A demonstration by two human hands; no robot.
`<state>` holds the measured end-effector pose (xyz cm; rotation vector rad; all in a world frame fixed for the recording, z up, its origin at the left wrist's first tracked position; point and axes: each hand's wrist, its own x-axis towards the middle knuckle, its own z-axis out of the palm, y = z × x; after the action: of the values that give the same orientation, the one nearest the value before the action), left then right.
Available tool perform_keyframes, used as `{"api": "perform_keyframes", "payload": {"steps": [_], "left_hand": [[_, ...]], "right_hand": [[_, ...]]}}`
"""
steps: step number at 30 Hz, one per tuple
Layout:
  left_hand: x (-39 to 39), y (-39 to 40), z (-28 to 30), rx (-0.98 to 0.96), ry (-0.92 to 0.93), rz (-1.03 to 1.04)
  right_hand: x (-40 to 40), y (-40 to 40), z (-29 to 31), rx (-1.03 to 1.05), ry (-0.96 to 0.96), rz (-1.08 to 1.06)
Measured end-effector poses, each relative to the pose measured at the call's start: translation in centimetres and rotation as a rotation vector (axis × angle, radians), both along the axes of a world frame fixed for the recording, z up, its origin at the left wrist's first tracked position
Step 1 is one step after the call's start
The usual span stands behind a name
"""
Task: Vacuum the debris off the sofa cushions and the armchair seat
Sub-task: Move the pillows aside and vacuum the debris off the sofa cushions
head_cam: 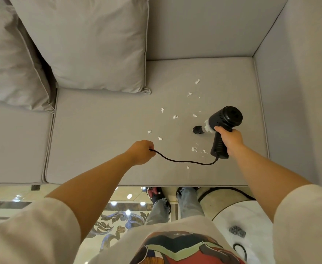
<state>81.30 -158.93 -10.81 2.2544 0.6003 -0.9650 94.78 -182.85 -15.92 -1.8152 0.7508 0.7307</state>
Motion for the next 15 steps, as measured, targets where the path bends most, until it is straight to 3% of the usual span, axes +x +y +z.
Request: {"api": "perform_keyframes", "payload": {"steps": [15], "left_hand": [[0.6, -2.5, 0.3, -0.045, 0.012, -0.159]], "right_hand": [[-3.4, -5.2, 1.0, -0.101, 0.033, -0.102]]}}
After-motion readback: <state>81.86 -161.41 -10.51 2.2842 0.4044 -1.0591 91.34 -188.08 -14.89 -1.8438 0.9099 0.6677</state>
